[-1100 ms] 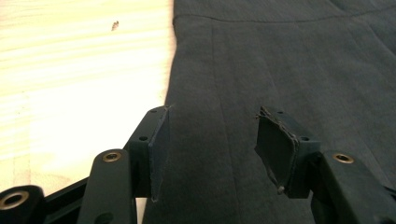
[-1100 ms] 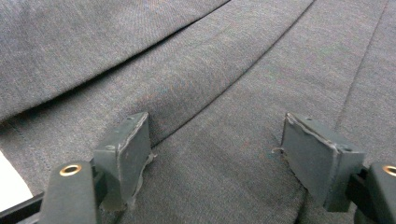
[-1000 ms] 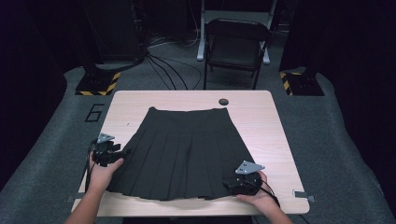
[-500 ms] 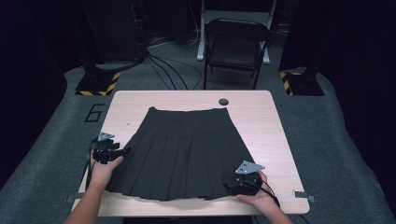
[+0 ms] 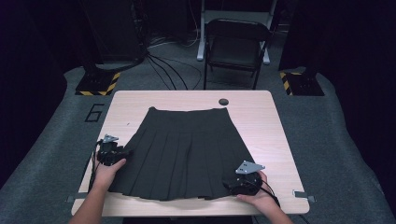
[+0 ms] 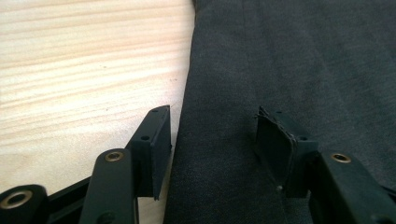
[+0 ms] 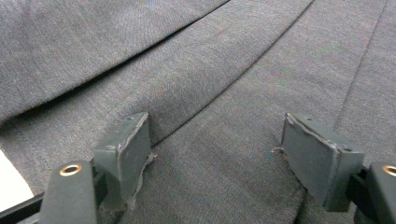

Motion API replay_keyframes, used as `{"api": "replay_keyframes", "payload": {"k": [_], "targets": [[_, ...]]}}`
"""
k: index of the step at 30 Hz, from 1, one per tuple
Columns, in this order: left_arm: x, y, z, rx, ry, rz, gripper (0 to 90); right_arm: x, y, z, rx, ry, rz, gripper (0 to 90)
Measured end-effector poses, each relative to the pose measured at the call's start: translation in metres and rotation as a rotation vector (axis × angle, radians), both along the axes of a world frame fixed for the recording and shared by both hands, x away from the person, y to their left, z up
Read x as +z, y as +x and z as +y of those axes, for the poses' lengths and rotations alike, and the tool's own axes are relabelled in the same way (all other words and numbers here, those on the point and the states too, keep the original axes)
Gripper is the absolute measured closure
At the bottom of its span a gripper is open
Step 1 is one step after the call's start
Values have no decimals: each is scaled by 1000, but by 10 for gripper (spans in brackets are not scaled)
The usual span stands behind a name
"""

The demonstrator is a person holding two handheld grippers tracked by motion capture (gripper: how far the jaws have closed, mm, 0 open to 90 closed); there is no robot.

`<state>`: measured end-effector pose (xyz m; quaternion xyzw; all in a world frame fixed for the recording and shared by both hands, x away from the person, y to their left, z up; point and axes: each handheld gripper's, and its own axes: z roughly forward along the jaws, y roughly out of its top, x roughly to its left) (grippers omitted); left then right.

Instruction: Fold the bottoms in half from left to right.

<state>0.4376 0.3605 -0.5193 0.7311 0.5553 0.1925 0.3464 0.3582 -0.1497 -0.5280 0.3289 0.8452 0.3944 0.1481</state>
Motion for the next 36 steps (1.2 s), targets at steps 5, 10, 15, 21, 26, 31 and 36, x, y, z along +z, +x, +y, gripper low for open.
{"api": "replay_keyframes", "payload": {"k": [5, 10, 15, 21, 26, 31, 36], "targets": [[0, 0, -1, 0, 10, 0, 450, 0, 0, 0, 1, -1, 0, 235], [-1, 0, -3, 9, 45, -8, 431, 0, 0, 0, 2, -1, 0, 235], [-1, -1, -3, 1, 49, -11, 442, 0, 0, 0, 3, -1, 0, 235], [-2, -3, -7, 0, 34, -33, 536, 0, 0, 0, 3, 0, 0, 235], [-4, -5, -6, -7, 11, -49, 608, 0, 0, 0, 5, -2, 0, 235], [-4, -6, -6, -23, -4, -52, 686, 0, 0, 0, 3, 0, 0, 235], [-5, -7, -6, -23, -21, -51, 746, 0, 0, 0, 6, -2, 0, 235]]}}
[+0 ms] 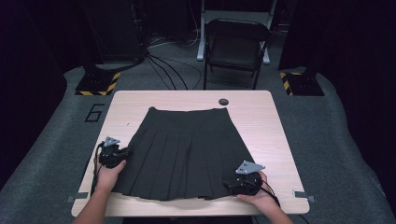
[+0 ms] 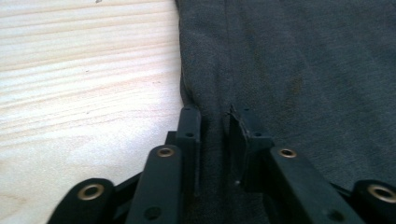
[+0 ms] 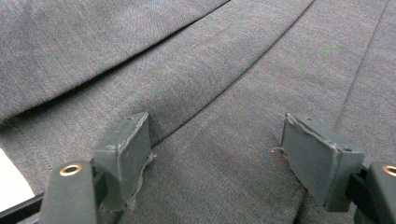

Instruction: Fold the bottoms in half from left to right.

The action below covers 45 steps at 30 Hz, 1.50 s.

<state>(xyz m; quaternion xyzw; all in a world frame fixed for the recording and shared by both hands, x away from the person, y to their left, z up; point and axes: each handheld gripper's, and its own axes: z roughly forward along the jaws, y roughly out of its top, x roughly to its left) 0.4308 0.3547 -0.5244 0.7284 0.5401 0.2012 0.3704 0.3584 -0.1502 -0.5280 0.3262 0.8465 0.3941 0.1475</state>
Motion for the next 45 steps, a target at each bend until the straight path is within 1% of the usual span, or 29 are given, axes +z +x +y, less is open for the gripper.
{"api": "replay_keyframes", "payload": {"k": [5, 8, 10, 11, 13, 14, 15, 17, 18, 19, 20, 21, 22, 23, 24, 28, 29, 30, 31, 33, 35, 37, 38, 40, 41, 42, 43, 44, 45], "targets": [[2, 1, -3, 2, 7, 7, 804, 0, 0, 0, -2, 1, 0, 235], [3, 1, -3, -5, 17, 22, 820, 0, 0, 0, -2, 1, 0, 235], [3, 1, -4, 4, 22, 19, 824, 0, 0, 0, -3, -1, 0, 235], [4, 1, -5, 7, 22, 28, 829, 0, 0, 0, -2, 2, 0, 235], [6, 2, -7, 20, 26, 32, 837, 0, 0, 0, -3, 2, 0, 235], [7, 2, -8, 17, 27, 30, 839, 0, 0, 0, -2, 2, 0, 235], [8, 3, -8, 18, 27, 38, 841, 0, 0, 0, -4, 1, 0, 235], [10, 3, -9, 14, 35, 33, 843, 0, 0, 0, -3, 0, 0, 235], [11, 3, -9, 12, 30, 35, 843, 0, 0, 0, -3, 0, 0, 235], [12, 3, -9, 12, 30, 26, 843, 0, 0, 0, -3, -1, 0, 235], [14, 3, -10, 12, 25, 25, 844, 0, 0, 0, -3, 3, 1, 235], [15, 3, -10, 6, 29, 26, 844, 0, 0, 0, -4, 1, 0, 235], [17, 3, -11, 5, 24, 19, 845, 0, 0, 0, -3, 3, -1, 235], [19, 2, -11, -6, 29, 32, 845, 0, 0, 0, -5, 1, -1, 235], [20, 2, -12, -2, 31, 20, 845, 0, 0, 0, -4, 1, 1, 235], [28, 2, -15, -16, 35, 16, 846, 0, 0, 0, -3, 0, 0, 235], [29, 2, -16, -17, 32, 6, 846, 0, 0, 0, -2, -1, 0, 235], [33, 2, -17, -26, 34, 8, 846, 0, 0, 0, -4, 0, 0, 235], [34, 2, -18, -25, 28, -7, 846, 0, 0, 0, -3, -1, 0, 235], [40, 2, -20, -36, 25, -13, 847, 0, 0, 0, -3, 2, 0, 235], [45, 2, -23, -44, 22, -18, 846, 0, 0, 0, -3, -2, -1, 235], [49, 2, -27, -56, 11, -12, 847, 0, 0, 0, -4, 2, 0, 235], [51, 2, -30, -54, 11, -19, 847, 0, 0, 0, -3, 2, 0, 235], [55, 1, -34, -77, 17, -16, 847, 0, 0, 0, -3, 2, 0, 235], [55, 1, -37, -74, 14, -31, 847, 0, 0, 0, -4, 2, 0, 235], [58, 1, -39, -93, 19, -24, 847, 0, 0, 0, -3, 1, 0, 235], [59, 1, -43, -92, 17, -36, 848, 0, 0, 0, -4, 2, 1, 235], [62, 1, -45, -105, 19, -29, 848, 0, 0, 0, -4, 2, 1, 235], [62, 1, -45, -105, 19, -29, 848, 0, 0, 0, -4, 2, 1, 235]]}}
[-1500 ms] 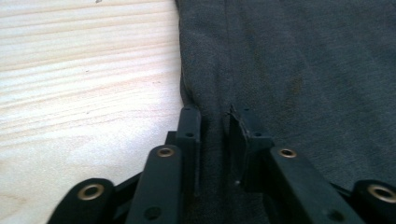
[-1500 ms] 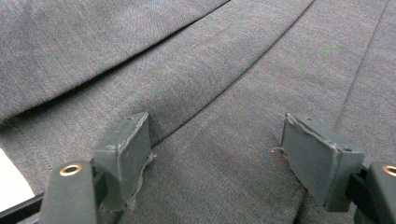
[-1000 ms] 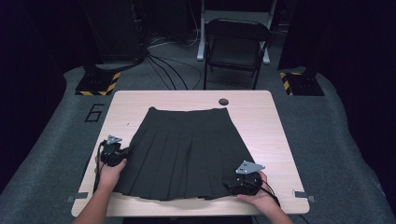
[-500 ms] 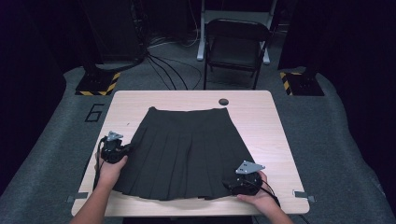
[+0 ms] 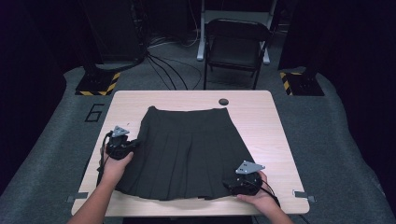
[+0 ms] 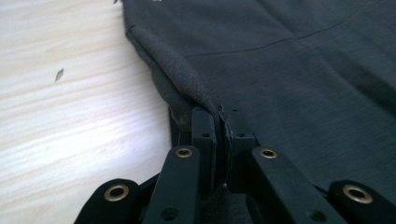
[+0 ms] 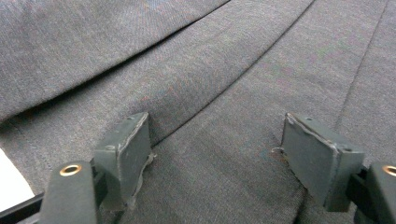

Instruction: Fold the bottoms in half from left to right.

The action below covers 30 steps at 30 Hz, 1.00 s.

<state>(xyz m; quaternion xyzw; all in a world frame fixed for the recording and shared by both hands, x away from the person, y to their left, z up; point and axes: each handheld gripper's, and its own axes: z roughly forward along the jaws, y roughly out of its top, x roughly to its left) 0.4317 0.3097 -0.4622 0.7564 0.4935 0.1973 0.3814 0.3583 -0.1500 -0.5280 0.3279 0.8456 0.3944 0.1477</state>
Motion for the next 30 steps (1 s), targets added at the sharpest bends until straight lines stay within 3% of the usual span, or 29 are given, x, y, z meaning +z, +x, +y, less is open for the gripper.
{"api": "replay_keyframes", "payload": {"k": [20, 21, 30], "targets": [[34, 1, -36, -102, -19, -56, 849, 0, 0, 0, 0, 1, 0, 235], [37, 2, -39, -127, -9, -50, 849, 0, 0, 0, -1, 0, 0, 235], [44, 2, -62, -184, -6, -56, 851, 0, 0, 0, 0, 1, -1, 235]]}}
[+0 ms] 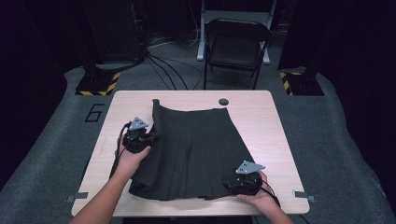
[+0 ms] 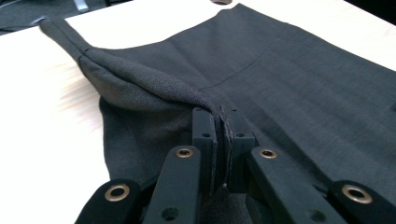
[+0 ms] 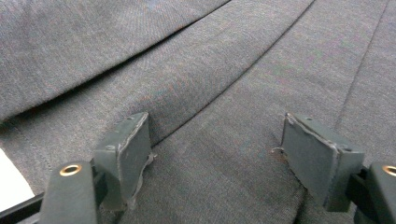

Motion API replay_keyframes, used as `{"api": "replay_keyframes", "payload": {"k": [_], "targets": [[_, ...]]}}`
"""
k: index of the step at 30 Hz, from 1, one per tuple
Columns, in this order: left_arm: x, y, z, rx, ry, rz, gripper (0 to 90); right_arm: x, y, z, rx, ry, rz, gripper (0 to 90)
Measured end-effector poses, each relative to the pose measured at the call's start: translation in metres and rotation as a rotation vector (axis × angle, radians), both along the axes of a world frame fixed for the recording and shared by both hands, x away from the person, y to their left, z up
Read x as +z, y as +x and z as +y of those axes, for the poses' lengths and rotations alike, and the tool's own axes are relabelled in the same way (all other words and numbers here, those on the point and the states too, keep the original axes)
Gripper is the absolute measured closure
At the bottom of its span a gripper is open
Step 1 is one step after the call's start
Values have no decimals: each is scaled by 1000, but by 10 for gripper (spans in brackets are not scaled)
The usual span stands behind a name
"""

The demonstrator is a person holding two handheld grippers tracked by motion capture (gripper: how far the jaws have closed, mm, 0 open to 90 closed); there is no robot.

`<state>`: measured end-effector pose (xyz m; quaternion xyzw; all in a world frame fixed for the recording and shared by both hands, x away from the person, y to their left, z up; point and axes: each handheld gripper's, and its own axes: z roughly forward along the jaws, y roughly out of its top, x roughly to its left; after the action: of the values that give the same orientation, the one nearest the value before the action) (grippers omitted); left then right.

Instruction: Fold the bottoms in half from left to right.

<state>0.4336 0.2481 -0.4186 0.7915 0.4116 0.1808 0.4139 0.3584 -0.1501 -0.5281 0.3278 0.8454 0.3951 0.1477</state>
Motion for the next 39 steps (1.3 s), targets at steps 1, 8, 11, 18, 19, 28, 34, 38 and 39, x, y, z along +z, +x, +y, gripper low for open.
{"api": "replay_keyframes", "payload": {"k": [1, 8, 11, 18, 19, 28, 34, 38, 39], "targets": [[1, 0, -2, -6, 2, 0, 850, 0, 0, 0, 0, -1, 0, 235], [5, 1, -16, -31, -12, -9, 851, 0, 0, 0, -1, 0, -2, 235], [9, 0, -23, -53, -11, -9, 851, 0, 0, 0, -1, 1, -1, 235], [20, 1, -32, -89, -8, -20, 851, 0, 0, 0, -1, -2, -2, 235], [22, 2, -33, -90, -10, -20, 851, 0, 0, 0, 0, -2, -2, 235], [32, 4, -45, -122, -9, -22, 852, 0, 0, 0, -1, 0, -4, 235], [26, 4, -64, -157, -10, -6, 852, 0, 0, 0, -1, -1, -2, 235], [22, 4, -75, -174, -8, -2, 852, 0, 0, 0, 2, -2, -3, 235], [21, 5, -77, -177, -13, -2, 852, 0, 0, 0, -1, 4, -4, 235]]}}
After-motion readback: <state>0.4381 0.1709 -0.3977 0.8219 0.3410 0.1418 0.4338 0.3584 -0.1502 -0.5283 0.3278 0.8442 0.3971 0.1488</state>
